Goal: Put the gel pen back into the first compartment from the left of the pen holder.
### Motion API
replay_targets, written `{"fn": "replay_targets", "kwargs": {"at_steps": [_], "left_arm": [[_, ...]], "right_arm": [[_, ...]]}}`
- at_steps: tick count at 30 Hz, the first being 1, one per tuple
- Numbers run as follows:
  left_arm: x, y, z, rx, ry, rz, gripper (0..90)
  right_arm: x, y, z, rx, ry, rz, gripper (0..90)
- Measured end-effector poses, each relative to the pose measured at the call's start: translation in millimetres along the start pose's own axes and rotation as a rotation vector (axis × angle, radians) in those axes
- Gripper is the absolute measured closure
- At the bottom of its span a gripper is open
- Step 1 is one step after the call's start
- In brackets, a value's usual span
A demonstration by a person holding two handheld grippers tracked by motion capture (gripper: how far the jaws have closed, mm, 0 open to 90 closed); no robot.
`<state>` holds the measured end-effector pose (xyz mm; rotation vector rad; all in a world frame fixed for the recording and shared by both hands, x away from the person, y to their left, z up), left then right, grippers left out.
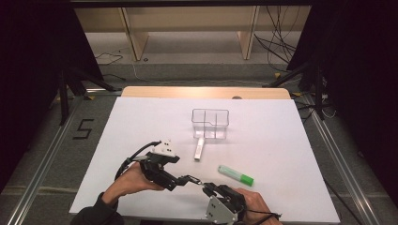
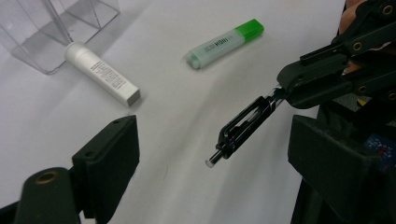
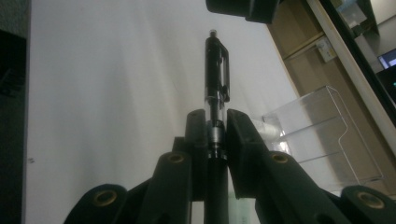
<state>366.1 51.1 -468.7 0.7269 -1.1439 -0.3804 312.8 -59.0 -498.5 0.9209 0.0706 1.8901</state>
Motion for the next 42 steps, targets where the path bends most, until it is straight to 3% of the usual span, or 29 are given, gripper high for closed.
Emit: {"fn": "replay_targets", "kwargs": {"at_steps": [2, 4, 9, 16, 26, 29, 42], "left_arm": [[-0.4, -3.0, 2.4, -0.02, -0.01, -0.033, 16.7], [-0.7, -6.7, 4.1, -0.035, -0.022, -0.061, 17.1], [-3.0, -19.7, 10.6, -0.09, -0.047, -0.142, 19.5], [-9.4, -32.4, 16.5, -0.166, -0.075, -0.236, 25.0], [-13.8, -41.5, 26.1, -0.246, -0.128, -0.316, 37.9], [-17.2, -44.9, 28.4, -0.265, -0.146, -0.351, 41.7], [-19.8, -50.4, 33.0, -0.339, -0.186, -0.417, 53.3]], "right_arm": [[-1.4, 0.1, -2.3, 0.007, 0.032, -0.003, 80.2], [-1.6, 0.1, -4.6, -0.003, 0.024, -0.009, 80.2], [0.1, 0.5, -7.3, -0.001, 0.111, 0.012, 80.2], [2.1, 2.2, -9.9, -0.008, 0.174, 0.034, 80.2], [2.3, 3.6, -15.2, 0.008, 0.256, 0.055, 80.2], [3.3, 3.6, -17.1, 0.014, 0.257, 0.067, 80.2], [2.6, 3.1, -22.9, 0.027, 0.312, 0.079, 80.2]]}}
Point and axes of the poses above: each handheld gripper's, and its own axes: y roughly backward along the jaws, x roughly out of its top, z roughly to its right, the point moved 10 cm from there along -y, roughly forward along the jaws, and after that the axes turned 7 degrees about -x, right-handed, at the moved point
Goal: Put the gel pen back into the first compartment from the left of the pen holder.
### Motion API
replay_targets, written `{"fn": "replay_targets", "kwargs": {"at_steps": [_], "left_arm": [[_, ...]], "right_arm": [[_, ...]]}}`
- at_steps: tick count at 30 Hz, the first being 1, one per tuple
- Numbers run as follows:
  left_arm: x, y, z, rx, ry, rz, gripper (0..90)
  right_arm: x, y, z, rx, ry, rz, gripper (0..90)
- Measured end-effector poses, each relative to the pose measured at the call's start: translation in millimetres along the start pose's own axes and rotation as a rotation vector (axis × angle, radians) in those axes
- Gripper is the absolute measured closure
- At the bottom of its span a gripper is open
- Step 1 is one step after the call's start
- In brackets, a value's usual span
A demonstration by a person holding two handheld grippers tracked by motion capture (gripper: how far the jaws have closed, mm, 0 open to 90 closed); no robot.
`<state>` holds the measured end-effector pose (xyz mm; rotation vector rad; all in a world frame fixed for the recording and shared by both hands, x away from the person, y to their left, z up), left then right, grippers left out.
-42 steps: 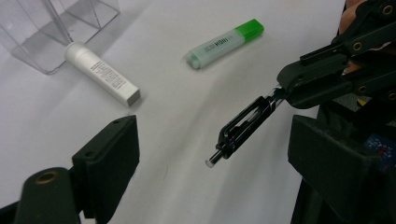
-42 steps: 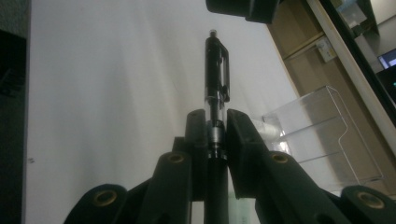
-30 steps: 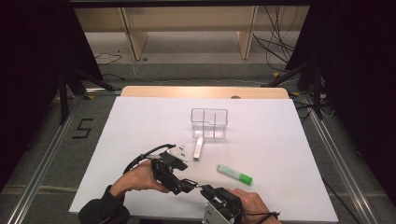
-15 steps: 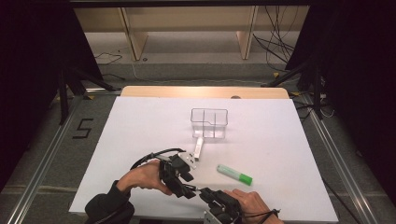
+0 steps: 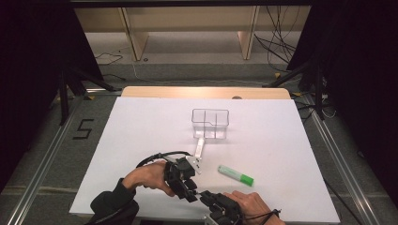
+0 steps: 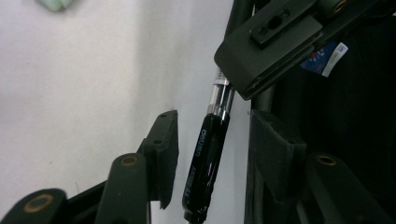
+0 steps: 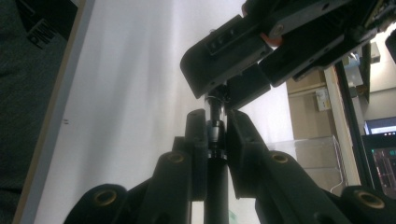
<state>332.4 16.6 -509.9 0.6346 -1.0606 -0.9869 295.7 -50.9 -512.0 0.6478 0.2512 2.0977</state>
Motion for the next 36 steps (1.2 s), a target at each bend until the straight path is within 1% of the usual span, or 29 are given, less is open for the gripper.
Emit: {"fn": "replay_targets", "kwargs": {"at_steps": [2, 6, 9, 10, 13, 14, 18, 19, 21, 22, 23, 26, 27, 28, 32, 35, 36], "left_arm": [[-0.1, -1.0, -0.2, -0.003, 0.002, -0.006, 54.6], [-1.2, -1.6, -0.6, -0.021, -0.003, -0.017, 58.5], [-2.2, -2.5, -0.2, -0.029, -0.007, -0.031, 60.1], [-1.8, -3.3, -0.4, -0.029, -0.006, -0.029, 60.5], [-2.1, -4.7, 0.2, -0.034, -0.006, -0.041, 62.9], [-2.2, -4.9, 0.1, -0.037, -0.015, -0.047, 63.6], [-1.0, -6.5, 1.5, -0.047, -0.02, -0.05, 66.0], [-1.7, -6.7, 1.3, -0.048, -0.025, -0.059, 66.7], [-2.3, -7.4, 0.7, -0.048, -0.026, -0.066, 68.9], [-2.3, -7.4, 0.4, -0.048, -0.029, -0.068, 70.3], [-2.4, -7.6, 0.4, -0.051, -0.029, -0.069, 71.3], [-3.9, -8.6, 1.8, -0.068, -0.03, -0.079, 75.5], [-4.2, -8.8, 2.6, -0.076, -0.035, -0.078, 76.5], [-4.4, -8.7, 2.7, -0.079, -0.035, -0.079, 77.3], [-5.0, -7.9, 3.5, -0.097, -0.027, -0.07, 78.5], [-4.7, -7.6, 3.3, -0.1, -0.027, -0.059, 78.9], [-5.1, -7.5, 3.1, -0.099, -0.027, -0.06, 79.0]], "right_arm": [[0.4, -0.2, -1.3, 0.003, -0.001, 0.0, 80.2], [0.4, -0.9, -3.0, 0.009, 0.017, 0.0, 80.2], [0.2, -1.1, -4.3, 0.01, 0.021, -0.002, 80.1], [0.3, -1.1, -4.9, 0.013, 0.022, -0.002, 80.1], [0.4, -1.5, -5.1, 0.015, 0.043, 0.0, 80.1], [1.1, -1.7, -6.1, 0.015, 0.032, 0.003, 80.1], [1.1, -1.8, -7.4, 0.019, 0.039, 0.0, 80.1], [1.2, -1.7, -7.8, 0.019, 0.04, 0.0, 80.1], [1.5, -1.7, -8.2, 0.019, 0.04, 0.004, 80.2], [1.4, -1.5, -8.4, 0.021, 0.049, 0.004, 80.1], [1.7, -1.5, -8.7, 0.021, 0.045, 0.004, 80.2], [2.1, -1.5, -9.7, 0.026, 0.057, 0.009, 80.1], [1.6, -1.4, -9.7, 0.027, 0.07, 0.007, 80.1], [2.0, -1.6, -10.5, 0.024, 0.062, 0.009, 80.1], [1.9, -1.1, -10.0, 0.017, 0.079, 0.012, 79.9], [2.2, -0.8, -9.8, 0.02, 0.073, 0.018, 79.1], [2.0, -0.9, -9.6, 0.018, 0.063, 0.019, 78.5]]}}
Point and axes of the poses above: each handheld gripper's, and its own axes: y roughly backward along the jaws, x roughly out of its top, z roughly to its right, the point moved 10 cm from there along -y, roughly forward along the jaws, and after that the axes turned 7 degrees about -x, right-handed, at the moved point
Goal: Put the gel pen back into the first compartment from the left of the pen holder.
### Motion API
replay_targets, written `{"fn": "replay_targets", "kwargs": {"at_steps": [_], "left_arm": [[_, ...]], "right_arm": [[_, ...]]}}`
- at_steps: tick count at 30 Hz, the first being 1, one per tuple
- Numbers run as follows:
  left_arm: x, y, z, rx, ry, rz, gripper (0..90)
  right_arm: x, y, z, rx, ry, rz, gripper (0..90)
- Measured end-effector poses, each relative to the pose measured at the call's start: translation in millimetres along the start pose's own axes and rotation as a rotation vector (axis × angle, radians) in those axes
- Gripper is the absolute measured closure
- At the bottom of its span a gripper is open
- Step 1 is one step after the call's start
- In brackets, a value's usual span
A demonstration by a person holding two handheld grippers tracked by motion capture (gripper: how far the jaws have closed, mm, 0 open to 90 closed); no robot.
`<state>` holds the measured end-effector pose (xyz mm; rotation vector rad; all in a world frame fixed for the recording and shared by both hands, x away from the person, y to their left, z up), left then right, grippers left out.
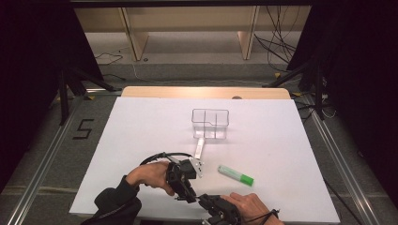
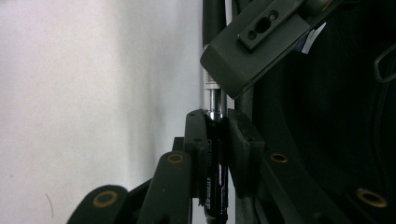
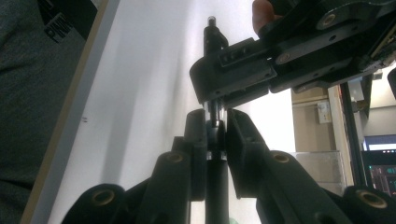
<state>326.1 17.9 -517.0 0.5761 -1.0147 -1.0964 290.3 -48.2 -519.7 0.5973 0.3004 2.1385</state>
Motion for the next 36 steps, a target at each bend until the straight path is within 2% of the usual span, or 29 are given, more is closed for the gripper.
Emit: {"fn": "replay_targets", "kwargs": {"at_steps": [3, 6, 9, 14, 16, 19, 20, 22, 25, 30, 33, 36], "left_arm": [[0.1, 3.6, -2.1, 0.015, 0.013, 0.023, 79.2], [-0.6, 9.3, -4.4, 0.033, 0.029, 0.055, 79.2], [-1.9, 15.0, -8.4, 0.057, 0.05, 0.089, 79.2], [-4.1, 24.4, -16.2, 0.102, 0.097, 0.164, 79.2], [-3.1, 30.9, -21.7, 0.135, 0.116, 0.21, 79.2], [-0.2, 40.4, -31.1, 0.184, 0.157, 0.287, 79.1], [0.9, 42.3, -32.9, 0.197, 0.167, 0.31, 79.1], [2.2, 49.2, -39.0, 0.227, 0.187, 0.358, 79.1], [5.8, 60.1, -47.2, 0.27, 0.243, 0.468, 79.0], [8.0, 75.4, -57.0, 0.364, 0.27, 0.579, 79.0], [9.4, 85.1, -61.4, 0.414, 0.284, 0.645, 79.0], [8.5, 96.1, -67.0, 0.455, 0.311, 0.724, 78.9]], "right_arm": [[-4.6, 0.8, 2.8, -0.003, -0.009, -0.017, 66.1], [-8.1, 4.7, 8.6, -0.016, -0.039, -0.022, 60.9], [-11.6, 9.0, 18.3, -0.043, -0.104, -0.028, 58.1], [-21.7, 17.2, 35.5, -0.093, -0.278, -0.021, 50.4], [-28.6, 18.3, 42.3, -0.121, -0.375, -0.03, 46.0], [-37.8, 19.8, 46.1, -0.13, -0.48, -0.041, 42.7], [-41.2, 19.7, 47.9, -0.135, -0.529, -0.037, 41.8], [-46.3, 19.9, 49.8, -0.136, -0.606, -0.034, 40.4], [-51.3, 21.1, 52.3, -0.131, -0.714, -0.018, 38.6], [-58.0, 25.3, 60.0, -0.117, -0.901, 0.028, 36.6], [-64.5, 27.6, 64.2, -0.099, -1.039, 0.046, 35.8], [-70.7, 28.0, 66.0, -0.08, -1.137, 0.054, 34.5]]}}
Point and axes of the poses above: each handheld gripper's, and its own axes: y roughly backward along the jaws, x roughly out of its top, z roughly to its right, the point moved 10 cm from there along -y, roughly forward along the jaws, and after that the axes turned 7 degrees about -x, right-handed, at the moved point
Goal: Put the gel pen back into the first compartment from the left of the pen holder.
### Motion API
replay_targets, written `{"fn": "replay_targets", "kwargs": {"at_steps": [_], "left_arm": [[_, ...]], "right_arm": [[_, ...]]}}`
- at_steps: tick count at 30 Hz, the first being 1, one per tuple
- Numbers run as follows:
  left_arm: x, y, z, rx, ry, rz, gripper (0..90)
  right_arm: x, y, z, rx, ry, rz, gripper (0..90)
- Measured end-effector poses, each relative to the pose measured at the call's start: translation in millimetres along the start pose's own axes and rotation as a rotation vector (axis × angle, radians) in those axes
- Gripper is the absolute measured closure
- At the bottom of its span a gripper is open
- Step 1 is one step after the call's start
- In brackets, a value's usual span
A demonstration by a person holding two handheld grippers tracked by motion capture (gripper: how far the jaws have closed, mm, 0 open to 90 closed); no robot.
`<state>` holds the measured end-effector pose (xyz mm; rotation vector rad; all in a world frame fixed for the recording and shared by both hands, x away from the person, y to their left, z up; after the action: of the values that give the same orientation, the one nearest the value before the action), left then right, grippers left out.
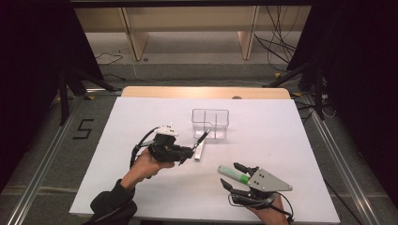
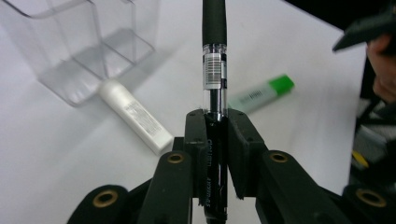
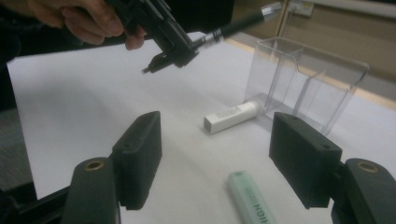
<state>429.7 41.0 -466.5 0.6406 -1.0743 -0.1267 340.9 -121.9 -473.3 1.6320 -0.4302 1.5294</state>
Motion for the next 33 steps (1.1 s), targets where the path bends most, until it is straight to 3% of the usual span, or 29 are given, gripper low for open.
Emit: {"fn": "replay_targets", "kwargs": {"at_steps": [3, 6, 10, 19, 33], "left_arm": [[7.1, 4.6, -8.8, 0.039, 0.033, 0.083, 78.9], [12.8, 8.0, -17.9, 0.075, 0.083, 0.172, 78.9], [19.3, 9.5, -26.2, 0.109, 0.125, 0.248, 78.9], [39.2, 4.7, -32.9, 0.121, 0.148, 0.31, 78.9], [81.6, -7.1, -58.4, 0.173, 0.169, 0.379, 78.9]], "right_arm": [[-3.5, -0.5, 5.8, -0.004, -0.054, -0.013, 33.4], [-6.5, -1.2, 7.3, -0.013, -0.062, -0.022, 32.7], [-9.1, -1.4, 6.6, -0.014, -0.071, -0.029, 31.3], [-11.1, 1.8, 10.7, -0.011, -0.137, -0.031, 29.2], [-13.9, 5.3, 9.4, -0.01, -0.142, -0.037, 25.5]]}}
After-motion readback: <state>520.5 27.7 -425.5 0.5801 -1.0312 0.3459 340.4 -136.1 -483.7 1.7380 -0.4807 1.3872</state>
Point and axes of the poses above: each handheld gripper's, and its own axes: y roughly backward along the jaws, x roughly out of its top, z roughly to its right, the point moved 10 cm from there along -y, roughly forward along the jaws, and after that the axes turned 7 degrees about -x, right-handed, at the moved point
